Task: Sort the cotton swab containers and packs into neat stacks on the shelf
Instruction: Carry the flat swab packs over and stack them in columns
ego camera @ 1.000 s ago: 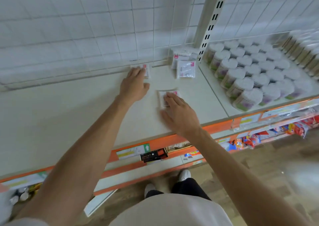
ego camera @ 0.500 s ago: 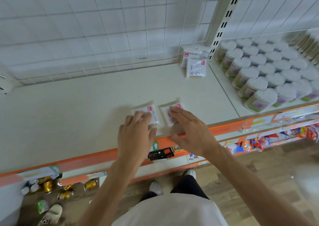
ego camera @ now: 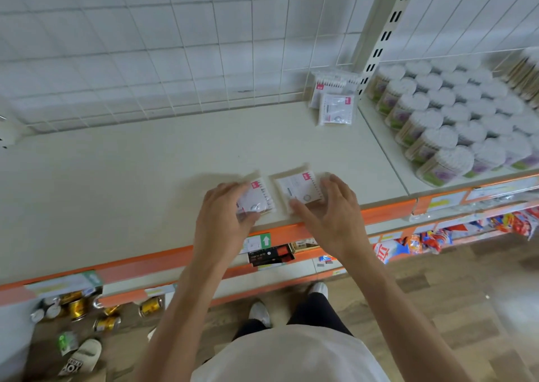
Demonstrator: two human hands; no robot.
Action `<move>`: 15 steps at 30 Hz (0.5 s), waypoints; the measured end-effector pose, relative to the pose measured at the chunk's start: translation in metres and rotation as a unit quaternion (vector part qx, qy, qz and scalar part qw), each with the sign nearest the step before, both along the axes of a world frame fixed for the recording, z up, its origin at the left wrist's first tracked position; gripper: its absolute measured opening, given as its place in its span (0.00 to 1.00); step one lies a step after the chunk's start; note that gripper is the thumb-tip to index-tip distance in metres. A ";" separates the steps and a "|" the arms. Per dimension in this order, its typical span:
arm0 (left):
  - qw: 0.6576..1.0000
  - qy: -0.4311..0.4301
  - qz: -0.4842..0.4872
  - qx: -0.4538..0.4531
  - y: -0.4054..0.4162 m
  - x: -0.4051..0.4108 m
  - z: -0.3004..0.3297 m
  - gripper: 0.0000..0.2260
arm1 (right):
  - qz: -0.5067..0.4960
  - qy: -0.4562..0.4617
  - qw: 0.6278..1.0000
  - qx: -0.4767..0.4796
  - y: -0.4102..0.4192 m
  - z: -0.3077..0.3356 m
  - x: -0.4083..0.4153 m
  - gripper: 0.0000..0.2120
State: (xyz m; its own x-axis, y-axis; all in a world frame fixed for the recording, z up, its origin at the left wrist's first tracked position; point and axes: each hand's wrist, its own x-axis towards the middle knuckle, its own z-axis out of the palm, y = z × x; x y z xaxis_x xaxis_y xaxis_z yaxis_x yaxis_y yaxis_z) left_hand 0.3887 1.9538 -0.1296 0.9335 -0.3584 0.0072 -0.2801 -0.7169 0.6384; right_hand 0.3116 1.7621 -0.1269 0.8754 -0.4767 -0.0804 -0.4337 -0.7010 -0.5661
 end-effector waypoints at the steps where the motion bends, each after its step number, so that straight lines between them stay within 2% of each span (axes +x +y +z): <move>1: 1.000 -0.002 0.006 0.005 0.000 0.000 -0.001 0.28 | 0.001 0.003 1.000 -0.011 0.001 -0.003 0.000 0.42; 5: 0.998 -0.033 0.002 0.049 0.000 0.001 0.001 0.32 | 0.000 -0.001 1.000 -0.018 0.005 -0.005 0.000 0.42; 8: 0.997 -0.011 -0.014 0.077 0.002 0.006 0.002 0.34 | -0.002 -0.004 1.000 -0.029 0.008 -0.003 0.003 0.39; 11: 0.999 0.003 -0.021 0.037 0.008 0.008 0.005 0.32 | 0.017 -0.020 1.000 -0.003 0.011 0.002 0.008 0.36; 15: 0.999 -0.027 -0.025 0.006 0.016 0.005 0.010 0.27 | 0.079 -0.065 0.991 0.081 0.012 0.007 0.016 0.29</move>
State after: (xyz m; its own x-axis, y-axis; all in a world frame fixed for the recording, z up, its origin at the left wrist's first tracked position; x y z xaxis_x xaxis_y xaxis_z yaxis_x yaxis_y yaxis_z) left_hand 0.3936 1.9701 -0.1201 0.9128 -0.4050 0.0534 -0.3500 -0.7080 0.6133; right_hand 0.3277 1.7743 -0.1202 0.9463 -0.3223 -0.0257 -0.2408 -0.6494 -0.7213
